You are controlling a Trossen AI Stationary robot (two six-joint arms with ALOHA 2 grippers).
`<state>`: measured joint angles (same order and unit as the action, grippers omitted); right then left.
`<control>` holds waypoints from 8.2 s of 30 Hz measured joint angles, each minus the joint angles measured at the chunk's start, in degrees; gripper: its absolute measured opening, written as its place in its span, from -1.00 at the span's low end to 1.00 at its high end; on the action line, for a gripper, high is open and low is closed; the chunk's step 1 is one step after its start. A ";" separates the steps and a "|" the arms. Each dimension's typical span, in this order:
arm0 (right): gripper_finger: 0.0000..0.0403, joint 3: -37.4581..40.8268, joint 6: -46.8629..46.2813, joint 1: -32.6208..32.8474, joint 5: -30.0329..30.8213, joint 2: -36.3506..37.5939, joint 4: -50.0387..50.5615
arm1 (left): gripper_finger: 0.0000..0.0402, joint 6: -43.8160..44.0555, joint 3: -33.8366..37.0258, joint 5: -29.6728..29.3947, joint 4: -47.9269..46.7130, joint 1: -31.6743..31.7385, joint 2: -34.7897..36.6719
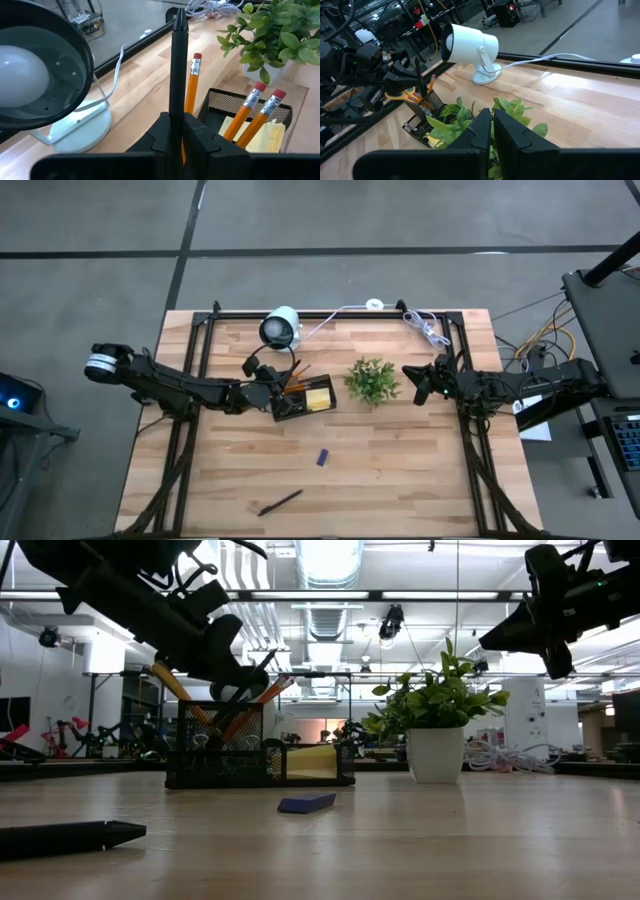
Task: Pick and place office supplies into organizer
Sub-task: Put the left black pen in the black desk organizer, then put the black pen in the black desk organizer
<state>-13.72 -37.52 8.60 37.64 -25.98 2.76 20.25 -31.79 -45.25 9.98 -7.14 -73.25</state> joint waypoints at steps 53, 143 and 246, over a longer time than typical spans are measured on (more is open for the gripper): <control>-0.94 0.00 0.02 0.00 0.00 0.02 0.00 | -0.30 13.00 -11.60 46.81 13.00 -0.13 1.01; -0.94 0.02 1.66 0.00 -0.58 0.02 4.46 | -0.31 51.50 -54.25 41.73 -57.13 -33.56 -44.89; -0.94 0.02 1.92 -0.04 -0.60 0.01 4.26 | -0.94 16.83 -52.92 17.74 -47.31 -12.97 -28.92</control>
<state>-13.69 -35.59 8.56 37.04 -25.96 7.03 37.08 -84.71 -27.52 -37.33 -20.11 -102.17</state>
